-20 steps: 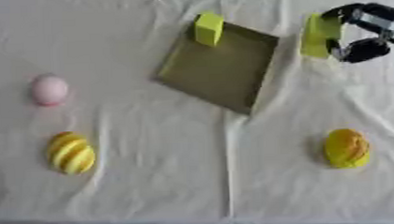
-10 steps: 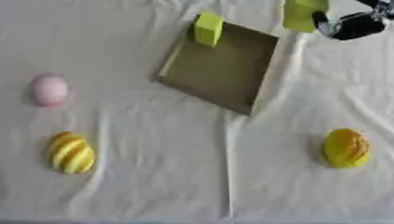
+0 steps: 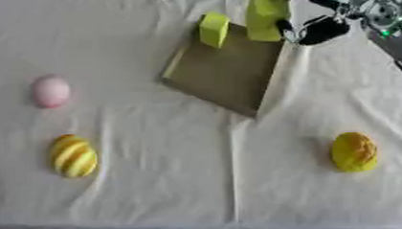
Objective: Pick up objects on the table and place them in the box.
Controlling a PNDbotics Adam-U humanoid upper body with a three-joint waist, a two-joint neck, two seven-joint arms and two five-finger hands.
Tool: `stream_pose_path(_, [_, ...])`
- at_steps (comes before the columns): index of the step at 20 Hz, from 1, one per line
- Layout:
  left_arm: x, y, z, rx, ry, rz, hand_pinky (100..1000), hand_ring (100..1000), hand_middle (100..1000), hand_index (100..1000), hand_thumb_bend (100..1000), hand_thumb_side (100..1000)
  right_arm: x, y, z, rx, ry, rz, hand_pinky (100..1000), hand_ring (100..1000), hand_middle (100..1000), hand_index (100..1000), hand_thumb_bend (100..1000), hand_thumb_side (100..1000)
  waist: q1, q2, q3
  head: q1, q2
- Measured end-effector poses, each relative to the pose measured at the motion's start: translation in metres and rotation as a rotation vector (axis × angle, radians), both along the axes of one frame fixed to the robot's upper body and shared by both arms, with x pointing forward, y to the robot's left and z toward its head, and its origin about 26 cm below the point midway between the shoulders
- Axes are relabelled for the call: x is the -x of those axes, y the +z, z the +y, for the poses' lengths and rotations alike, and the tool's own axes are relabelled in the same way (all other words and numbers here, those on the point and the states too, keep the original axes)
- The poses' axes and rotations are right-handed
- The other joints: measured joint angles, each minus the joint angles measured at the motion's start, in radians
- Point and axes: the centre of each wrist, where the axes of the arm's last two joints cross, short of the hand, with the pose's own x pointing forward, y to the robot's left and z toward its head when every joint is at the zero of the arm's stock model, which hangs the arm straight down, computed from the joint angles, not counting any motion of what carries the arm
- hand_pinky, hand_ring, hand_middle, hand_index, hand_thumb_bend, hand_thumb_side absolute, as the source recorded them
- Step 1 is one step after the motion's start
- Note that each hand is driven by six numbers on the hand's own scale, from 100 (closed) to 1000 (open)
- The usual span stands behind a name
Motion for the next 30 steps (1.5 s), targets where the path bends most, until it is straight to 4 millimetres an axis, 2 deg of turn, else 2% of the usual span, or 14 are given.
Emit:
stream_pose_path(7, [0.000,0.000,-0.002,0.007,-0.007,0.001,820,713,658,749,100,711,-0.018,-0.022,0.004,0.028,-0.011,0.040,931,862,494,659,100,129,0.000,0.000,0.006,-0.002,0.000])
stream_pose_path(14, [0.000,-0.001,-0.002,0.013,-0.012,0.004,822,713,658,749,100,712,-0.031,-0.039,0.007,0.027,-0.024,0.049,935,870,522,689,100,194,0.000,0.000,0.008,-0.007,0.000])
stream_pose_path(17, [0.000,-0.001,-0.002,0.013,-0.013,0.004,822,713,658,749,100,713,-0.033,-0.044,0.007,0.034,-0.014,0.062,945,910,651,818,100,292,0.000,0.000,0.008,-0.008,0.000])
stream_pose_path(20, [0.000,-0.001,-0.002,0.013,-0.015,0.003,822,713,659,749,100,713,-0.035,-0.048,0.008,0.056,0.015,0.087,963,965,798,917,100,304,0.000,0.000,0.008,-0.008,0.000])
stream_pose_path(21, [0.000,-0.001,-0.003,0.013,-0.015,0.003,823,713,659,749,100,714,-0.035,-0.049,0.007,0.068,0.024,0.093,977,998,856,954,100,280,0.000,0.000,0.008,-0.008,0.000])
stream_pose_path(23, [0.000,-0.001,-0.003,0.013,-0.015,0.004,823,713,659,749,100,714,-0.035,-0.050,0.006,0.090,0.037,0.102,1000,1000,908,993,100,259,0.000,0.000,0.008,-0.008,0.000])
stream_pose_path(24, [0.000,-0.001,-0.003,0.013,-0.016,0.004,823,713,659,749,100,714,-0.036,-0.050,0.006,0.103,0.041,0.104,1000,1000,932,1000,136,247,0.000,0.000,0.008,-0.008,0.000])
stream_pose_path(29, [0.000,-0.001,-0.003,0.013,-0.018,0.005,824,714,660,750,100,716,-0.039,-0.050,0.005,0.146,0.047,0.099,1000,1000,998,1000,218,100,0.000,0.000,0.007,-0.008,0.000])
stream_pose_path(30, [0.000,-0.001,-0.003,0.014,-0.019,0.005,824,714,660,751,100,716,-0.039,-0.050,0.004,0.149,0.050,0.100,1000,1000,1000,1000,222,100,0.000,0.000,0.007,-0.008,0.000])
